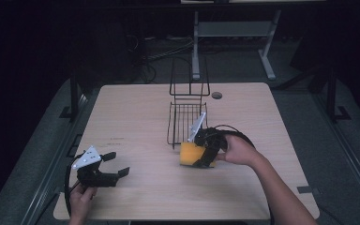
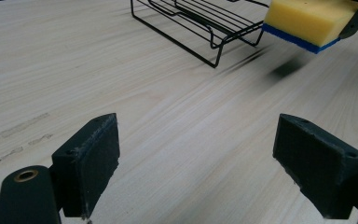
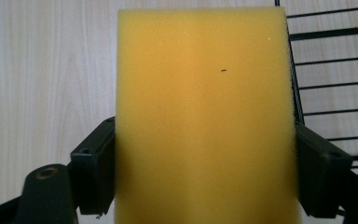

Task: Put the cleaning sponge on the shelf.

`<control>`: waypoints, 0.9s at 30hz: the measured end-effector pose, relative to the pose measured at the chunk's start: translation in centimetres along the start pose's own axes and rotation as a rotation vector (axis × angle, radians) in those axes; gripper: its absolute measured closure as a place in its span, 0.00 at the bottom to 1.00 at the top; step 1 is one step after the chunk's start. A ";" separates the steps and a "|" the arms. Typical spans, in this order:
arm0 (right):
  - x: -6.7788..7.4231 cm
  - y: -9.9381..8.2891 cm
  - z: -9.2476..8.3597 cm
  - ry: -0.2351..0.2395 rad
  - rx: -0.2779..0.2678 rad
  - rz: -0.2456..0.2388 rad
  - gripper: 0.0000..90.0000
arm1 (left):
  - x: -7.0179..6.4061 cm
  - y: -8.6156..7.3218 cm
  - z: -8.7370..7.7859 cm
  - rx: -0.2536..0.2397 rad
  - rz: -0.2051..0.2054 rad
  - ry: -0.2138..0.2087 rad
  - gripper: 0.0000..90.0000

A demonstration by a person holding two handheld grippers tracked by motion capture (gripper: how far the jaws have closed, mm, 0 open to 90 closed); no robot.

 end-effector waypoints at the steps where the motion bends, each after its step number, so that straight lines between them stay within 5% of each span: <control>1: 0.0 0.0 0.0 0.003 -0.004 -0.002 0.24 | 0.0 0.0 0.0 0.000 0.000 0.000 0.16; 27: -1.9 1.4 0.2 0.014 -0.008 -0.013 0.24 | 0.1 0.0 0.0 -0.006 -0.003 0.002 0.16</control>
Point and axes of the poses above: each handheld gripper's, and its own axes: z roughly forward along the jaws, y roughly out of its top, x roughly to its left, the point moved 7 cm from there along z, roughly forward along the jaws, and after that the axes turned 2 degrees about -y, right-handed, at the moved point
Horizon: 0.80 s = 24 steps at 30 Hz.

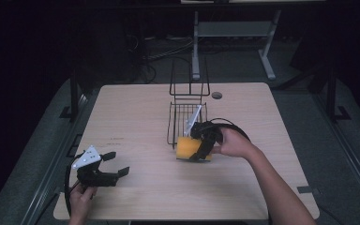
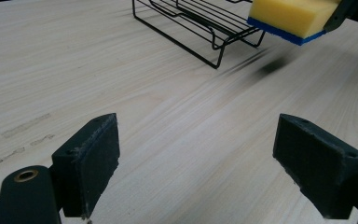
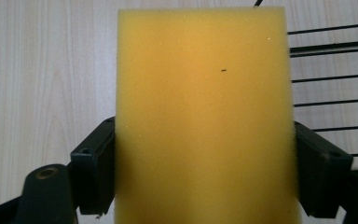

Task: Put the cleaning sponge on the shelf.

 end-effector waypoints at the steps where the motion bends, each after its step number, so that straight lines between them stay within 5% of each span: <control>1: -0.1 0.0 0.1 0.000 0.006 0.001 0.24 | 0.0 0.0 0.0 -0.001 -0.002 0.001 0.16; 24: -2.5 1.3 0.2 0.009 0.003 0.021 0.24 | 0.1 0.0 0.0 -0.002 -0.001 0.002 0.16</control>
Point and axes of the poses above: each handheld gripper's, and its own axes: z roughly forward along the jaws, y roughly out of its top, x roughly to its left, the point moved 7 cm from there along z, roughly forward along the jaws, and after that the axes turned 2 degrees about -y, right-handed, at the moved point
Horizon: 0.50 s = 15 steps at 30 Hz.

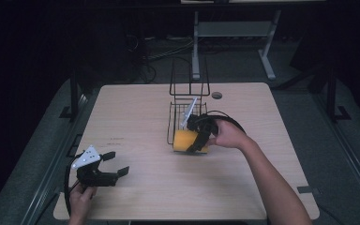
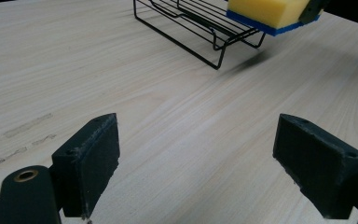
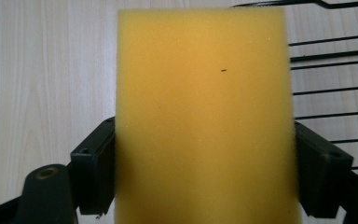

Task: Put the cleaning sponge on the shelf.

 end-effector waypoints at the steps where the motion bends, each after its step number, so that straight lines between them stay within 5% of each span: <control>1: -0.1 0.0 0.0 0.004 -0.002 0.003 0.24 | 0.0 0.0 0.0 0.000 0.001 -0.001 0.16; 15: -1.6 0.3 -0.2 -0.002 0.006 0.024 0.24 | 0.0 0.0 0.1 0.000 0.002 -0.002 0.16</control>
Point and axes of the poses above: each handheld gripper's, and its own axes: z roughly forward along the jaws, y roughly out of its top, x roughly to its left, the point moved 7 cm from there along z, roughly forward along the jaws, and after that the axes turned 2 degrees about -y, right-handed, at the moved point
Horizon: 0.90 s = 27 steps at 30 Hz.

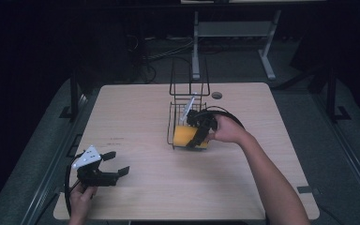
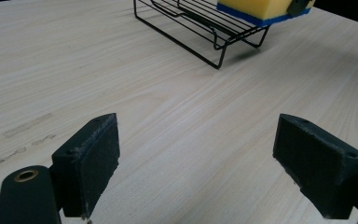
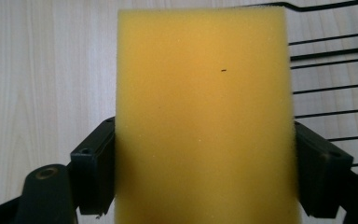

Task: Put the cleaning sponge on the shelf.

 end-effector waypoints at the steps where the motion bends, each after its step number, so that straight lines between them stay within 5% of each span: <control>1: -0.5 0.0 0.0 -0.013 0.017 0.001 0.23 | 0.0 0.0 0.0 0.004 0.001 0.003 0.16; 7: -1.5 0.5 0.5 0.012 0.019 0.020 0.23 | 0.0 -0.1 0.1 0.008 0.003 0.001 0.16; 27: -4.9 1.4 2.1 -0.015 0.038 0.052 0.23 | 0.2 -0.1 -0.2 0.004 0.005 0.003 0.16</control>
Point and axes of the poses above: each handheld gripper's, and its own axes: z roughly forward along the jaws, y roughly out of its top, x roughly to its left, the point moved 7 cm from there along z, roughly forward along the jaws, and after that the axes turned 2 degrees about -y, right-handed, at the moved point
